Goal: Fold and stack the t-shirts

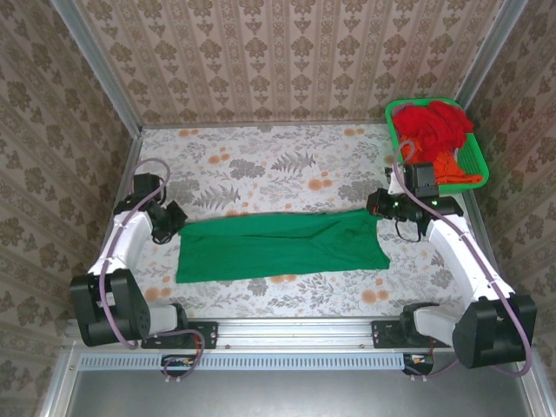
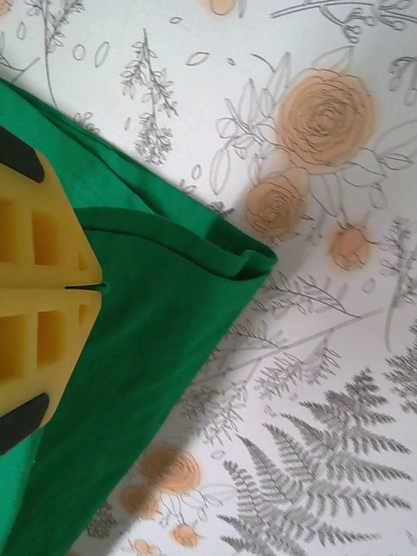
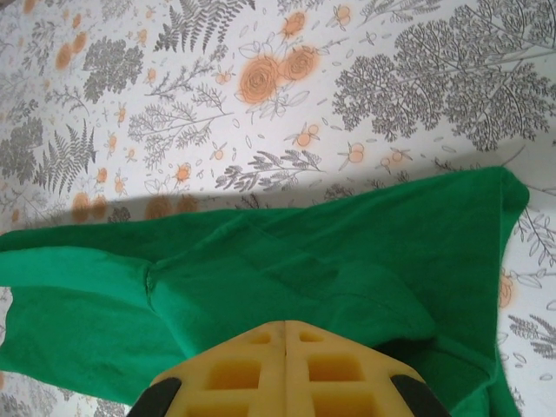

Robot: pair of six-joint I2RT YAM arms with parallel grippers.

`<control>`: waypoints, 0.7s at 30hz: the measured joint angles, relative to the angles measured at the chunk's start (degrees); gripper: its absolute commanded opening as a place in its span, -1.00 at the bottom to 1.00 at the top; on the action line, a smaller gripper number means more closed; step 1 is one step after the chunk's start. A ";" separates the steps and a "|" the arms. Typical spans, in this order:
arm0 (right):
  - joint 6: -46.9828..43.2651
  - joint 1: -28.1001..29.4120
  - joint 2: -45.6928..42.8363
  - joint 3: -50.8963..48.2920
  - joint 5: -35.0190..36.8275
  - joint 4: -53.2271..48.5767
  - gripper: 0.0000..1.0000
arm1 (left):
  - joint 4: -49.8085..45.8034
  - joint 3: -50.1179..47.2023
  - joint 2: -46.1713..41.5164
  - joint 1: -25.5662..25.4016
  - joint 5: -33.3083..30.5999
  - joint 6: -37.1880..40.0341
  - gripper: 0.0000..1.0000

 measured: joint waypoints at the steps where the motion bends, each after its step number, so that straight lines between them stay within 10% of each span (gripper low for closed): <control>1: -0.02 0.00 -0.39 -0.28 0.07 -0.37 -1.00 | -0.31 -0.39 -0.20 0.15 0.15 0.09 -1.00; 21: 0.04 0.15 -7.52 -7.52 0.96 -7.61 -1.00 | -5.31 -3.98 -6.19 1.81 2.10 0.33 -1.00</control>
